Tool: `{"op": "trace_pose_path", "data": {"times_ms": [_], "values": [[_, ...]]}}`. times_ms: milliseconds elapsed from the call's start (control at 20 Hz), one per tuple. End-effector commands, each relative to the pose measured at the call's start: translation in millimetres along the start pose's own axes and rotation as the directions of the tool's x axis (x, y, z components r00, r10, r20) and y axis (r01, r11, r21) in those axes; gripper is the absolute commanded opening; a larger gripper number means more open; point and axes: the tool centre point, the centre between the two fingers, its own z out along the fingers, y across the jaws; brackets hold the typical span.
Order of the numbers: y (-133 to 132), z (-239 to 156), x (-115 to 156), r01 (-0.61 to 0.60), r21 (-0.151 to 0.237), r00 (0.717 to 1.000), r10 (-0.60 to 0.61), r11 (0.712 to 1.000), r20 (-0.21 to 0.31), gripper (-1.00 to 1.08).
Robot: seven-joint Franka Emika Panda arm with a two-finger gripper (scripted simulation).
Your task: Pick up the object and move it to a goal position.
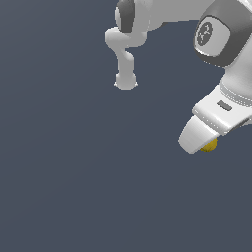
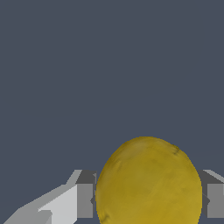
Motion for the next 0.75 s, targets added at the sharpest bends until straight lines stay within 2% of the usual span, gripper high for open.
{"op": "trace_pose_path", "data": {"times_ms": [0,700], "values": [[0.4,-3.8,2.9,0.0,0.0,1.0,0.0,1.0,-0.001,-1.0],[0.8,-8.8,8.2,0.0,-0.001,1.0,0.0,1.0,-0.001,-1.0]]}}
